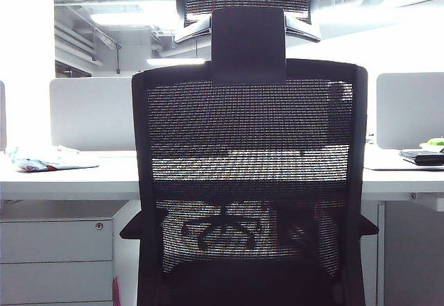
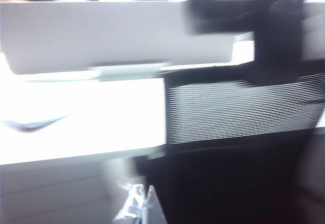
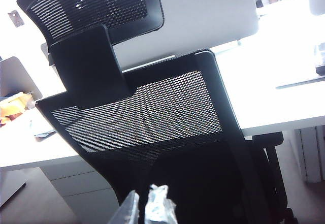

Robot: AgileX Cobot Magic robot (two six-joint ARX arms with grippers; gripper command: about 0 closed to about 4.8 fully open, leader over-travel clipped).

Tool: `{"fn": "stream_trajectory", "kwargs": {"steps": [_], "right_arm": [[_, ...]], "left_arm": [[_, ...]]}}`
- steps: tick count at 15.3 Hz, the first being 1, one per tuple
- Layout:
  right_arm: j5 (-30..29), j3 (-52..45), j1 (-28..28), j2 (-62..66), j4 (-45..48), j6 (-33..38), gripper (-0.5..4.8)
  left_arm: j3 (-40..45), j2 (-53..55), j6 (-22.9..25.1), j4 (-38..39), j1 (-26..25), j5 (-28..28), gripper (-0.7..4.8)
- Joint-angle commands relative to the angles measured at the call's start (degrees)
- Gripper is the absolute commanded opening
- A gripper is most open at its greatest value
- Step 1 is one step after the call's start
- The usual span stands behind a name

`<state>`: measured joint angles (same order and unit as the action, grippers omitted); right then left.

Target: Push the black chair under the table.

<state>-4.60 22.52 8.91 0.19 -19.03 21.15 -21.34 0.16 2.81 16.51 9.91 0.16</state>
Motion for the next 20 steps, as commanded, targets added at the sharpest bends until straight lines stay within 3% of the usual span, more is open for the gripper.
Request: {"fn": "stream_trajectory", "kwargs": {"steps": [1,6,20], "right_arm": [[0.00,0.26,-0.02,-0.02,0.79,-0.17,0.32],[0.00,0.24,-0.02,-0.02,0.79,-0.20,0.31],[0.00,0.24,-0.02,-0.02,0.79,-0.17,0.32]], "left_arm": [[5.16,0.09,1.25,-5.60,-5.29,-1.66,-0.05],[19.78,0.09,-4.57,-20.61,-6.78,-1.64,-0.05],[20.83,0.07,-5.14,-20.37,-6.78,-1.46,-0.05]]}}
